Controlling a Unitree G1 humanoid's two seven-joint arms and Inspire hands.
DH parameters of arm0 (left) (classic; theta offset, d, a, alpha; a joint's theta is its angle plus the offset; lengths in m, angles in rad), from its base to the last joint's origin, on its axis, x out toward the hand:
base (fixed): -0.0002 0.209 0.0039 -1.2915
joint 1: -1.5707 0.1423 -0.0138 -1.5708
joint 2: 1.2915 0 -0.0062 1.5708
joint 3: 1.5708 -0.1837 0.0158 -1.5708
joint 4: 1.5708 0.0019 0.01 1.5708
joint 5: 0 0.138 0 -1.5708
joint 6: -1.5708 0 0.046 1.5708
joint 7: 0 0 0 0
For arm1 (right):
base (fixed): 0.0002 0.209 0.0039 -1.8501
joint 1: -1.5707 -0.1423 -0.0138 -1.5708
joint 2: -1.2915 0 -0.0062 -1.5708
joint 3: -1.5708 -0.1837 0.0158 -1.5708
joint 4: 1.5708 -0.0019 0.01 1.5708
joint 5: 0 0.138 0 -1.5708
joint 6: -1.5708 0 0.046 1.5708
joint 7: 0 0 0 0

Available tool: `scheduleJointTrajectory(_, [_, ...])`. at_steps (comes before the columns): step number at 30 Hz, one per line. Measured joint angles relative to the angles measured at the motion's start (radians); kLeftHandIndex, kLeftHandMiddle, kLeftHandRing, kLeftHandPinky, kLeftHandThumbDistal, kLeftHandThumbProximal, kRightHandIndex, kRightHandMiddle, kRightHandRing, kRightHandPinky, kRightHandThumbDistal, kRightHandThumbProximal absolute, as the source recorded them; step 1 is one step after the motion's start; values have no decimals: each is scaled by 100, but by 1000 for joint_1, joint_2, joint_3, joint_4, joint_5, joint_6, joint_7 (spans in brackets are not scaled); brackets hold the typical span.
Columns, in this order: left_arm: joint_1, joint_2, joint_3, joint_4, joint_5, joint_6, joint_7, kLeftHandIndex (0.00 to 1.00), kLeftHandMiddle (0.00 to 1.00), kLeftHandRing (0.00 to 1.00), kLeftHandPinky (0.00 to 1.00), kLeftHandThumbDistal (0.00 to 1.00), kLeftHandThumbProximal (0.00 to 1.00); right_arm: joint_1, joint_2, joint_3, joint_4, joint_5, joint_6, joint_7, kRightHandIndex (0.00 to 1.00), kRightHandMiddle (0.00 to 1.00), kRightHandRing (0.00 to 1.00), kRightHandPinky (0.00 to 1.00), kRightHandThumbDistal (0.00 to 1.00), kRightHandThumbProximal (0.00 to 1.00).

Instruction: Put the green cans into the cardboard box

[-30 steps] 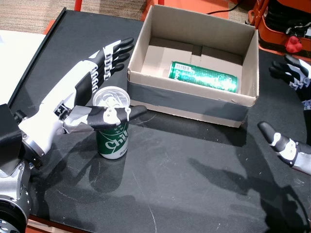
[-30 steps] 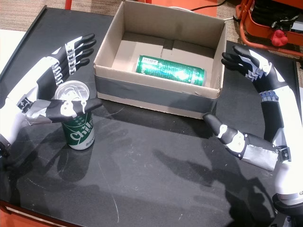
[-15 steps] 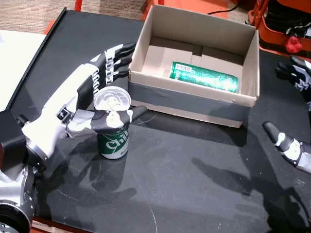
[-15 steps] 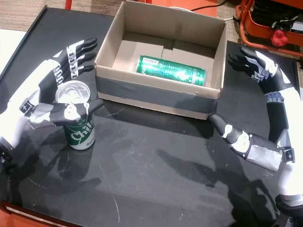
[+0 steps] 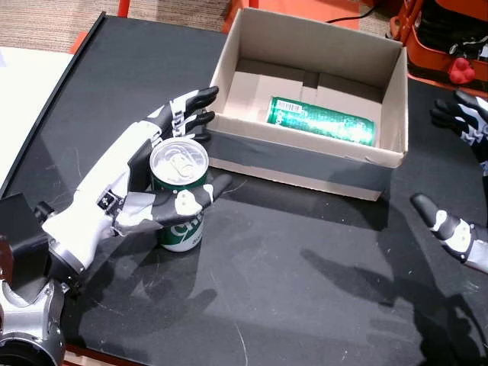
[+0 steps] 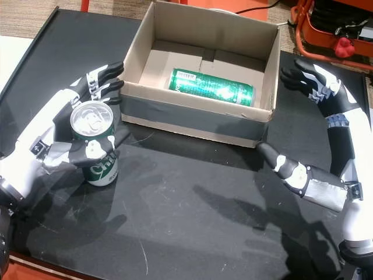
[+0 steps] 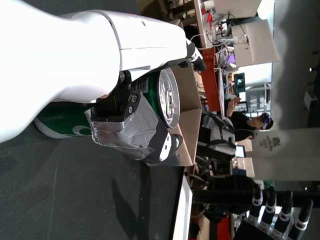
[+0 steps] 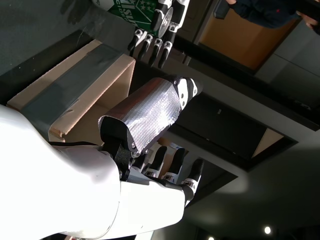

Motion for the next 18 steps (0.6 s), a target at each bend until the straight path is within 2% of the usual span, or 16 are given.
scheduleJointTrajectory(3, [3,-7,3,-1,-4,0,-3,90,96,99,95,62,0,1,0,0,-4,1,0,3,72,72,77,83,95,39])
scheduleJointTrajectory(7, [13,-25,13,-5,-36,1,-21,89,91,93,92,64,0,9,0,0,-11,1,0,4,71,72,77,84,94,39])
scheduleJointTrajectory(9, [18,-32,22,-6,-45,1,-26,86,86,85,85,63,0,15,0,0,-16,1,0,3,71,72,76,84,92,39])
scheduleJointTrajectory(13, [25,-33,24,-8,-46,1,-27,79,78,77,75,63,0,29,0,0,-26,1,0,2,72,73,77,84,94,39])
scheduleJointTrajectory(18, [25,-33,24,-10,-47,6,-31,76,74,74,73,63,0,42,0,2,-54,8,6,9,72,73,77,84,93,39])
